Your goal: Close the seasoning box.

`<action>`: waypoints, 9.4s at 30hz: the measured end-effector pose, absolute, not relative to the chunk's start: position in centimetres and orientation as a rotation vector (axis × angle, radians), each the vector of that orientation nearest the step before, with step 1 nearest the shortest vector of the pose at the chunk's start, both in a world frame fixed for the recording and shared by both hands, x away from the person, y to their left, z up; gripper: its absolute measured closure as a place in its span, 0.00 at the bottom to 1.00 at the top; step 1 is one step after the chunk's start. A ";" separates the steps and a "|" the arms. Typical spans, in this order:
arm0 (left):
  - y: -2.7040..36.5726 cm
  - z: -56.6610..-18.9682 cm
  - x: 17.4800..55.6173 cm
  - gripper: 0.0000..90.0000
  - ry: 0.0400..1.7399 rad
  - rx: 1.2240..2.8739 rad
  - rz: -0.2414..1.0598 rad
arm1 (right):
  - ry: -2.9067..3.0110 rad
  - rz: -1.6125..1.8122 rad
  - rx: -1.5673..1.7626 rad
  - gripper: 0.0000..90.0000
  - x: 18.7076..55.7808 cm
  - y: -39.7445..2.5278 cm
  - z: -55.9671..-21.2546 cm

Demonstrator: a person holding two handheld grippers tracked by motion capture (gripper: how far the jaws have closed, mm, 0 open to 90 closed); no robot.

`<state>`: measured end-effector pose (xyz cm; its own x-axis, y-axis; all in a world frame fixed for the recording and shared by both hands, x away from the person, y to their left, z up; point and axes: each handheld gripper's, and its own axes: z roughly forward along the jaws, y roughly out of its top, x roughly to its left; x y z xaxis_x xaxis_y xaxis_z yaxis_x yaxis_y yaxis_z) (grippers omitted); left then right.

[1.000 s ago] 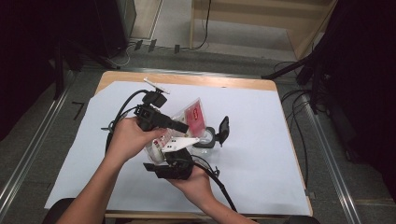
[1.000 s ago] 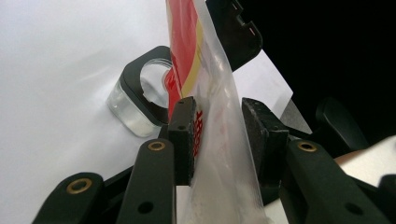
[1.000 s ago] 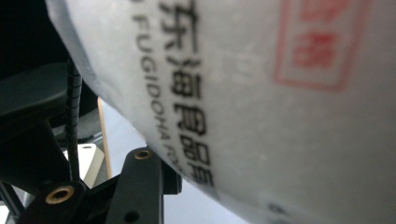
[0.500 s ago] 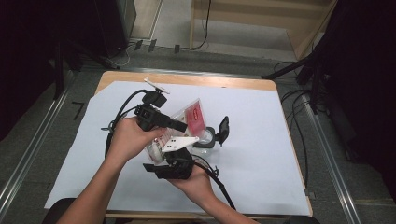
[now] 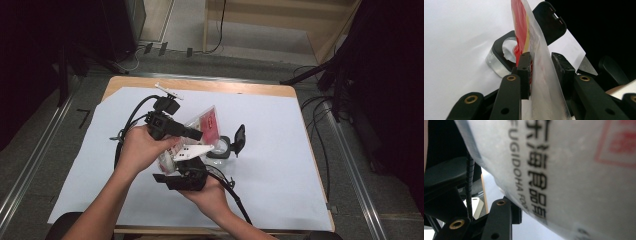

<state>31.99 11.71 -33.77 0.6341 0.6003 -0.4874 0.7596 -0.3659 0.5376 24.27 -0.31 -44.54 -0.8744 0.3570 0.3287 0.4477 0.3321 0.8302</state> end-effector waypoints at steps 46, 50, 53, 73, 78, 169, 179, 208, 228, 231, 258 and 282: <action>11.8 -33.3 31.6 0.75 1.043 2.109 -0.215 | -2.499 -1.604 -0.715 0.69 23.9 -0.4 -43.7; 11.8 -33.4 31.6 0.75 1.048 2.105 -0.223 | -2.491 -1.594 -0.712 0.69 23.9 -0.3 -43.8; 11.9 -33.5 31.6 0.75 1.046 2.098 -0.227 | -2.494 -1.594 -0.710 0.69 23.9 -0.3 -43.8; 11.4 -33.3 31.3 0.74 1.040 2.109 -0.220 | -2.484 -1.597 -0.716 0.69 23.7 -0.2 -43.8; 11.5 -33.3 31.3 0.74 1.037 2.117 -0.229 | -2.487 -1.599 -0.716 0.69 23.7 -0.2 -43.9; 11.8 -33.5 31.4 0.78 1.053 2.113 -0.200 | -2.495 -1.590 -0.714 0.70 23.8 0.0 -43.6; 11.9 -33.6 31.5 0.80 1.070 2.100 -0.227 | -2.502 -1.586 -0.717 0.70 23.7 0.0 -43.6; 11.7 -33.5 31.4 0.80 1.072 2.108 -0.219 | -2.501 -1.590 -0.721 0.70 23.7 -0.1 -43.6; 11.4 -33.5 31.2 0.80 1.066 2.116 -0.222 | -2.498 -1.605 -0.721 0.70 23.4 -0.1 -43.8; 11.4 -33.5 31.2 0.80 1.065 2.119 -0.222 | -2.497 -1.604 -0.720 0.70 23.4 -0.1 -43.9; 11.3 -33.6 31.1 0.79 1.069 2.117 -0.221 | -2.496 -1.608 -0.726 0.70 23.3 0.0 -43.9; 11.3 -33.6 31.1 0.79 1.057 2.125 -0.217 | -2.494 -1.607 -0.731 0.70 23.3 -0.1 -43.9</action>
<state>31.08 11.31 -33.57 0.6460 0.6201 -0.4452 0.7453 -0.3863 0.5434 23.30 -0.07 -43.90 -0.8821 0.3444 0.3215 0.4351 0.3336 0.8363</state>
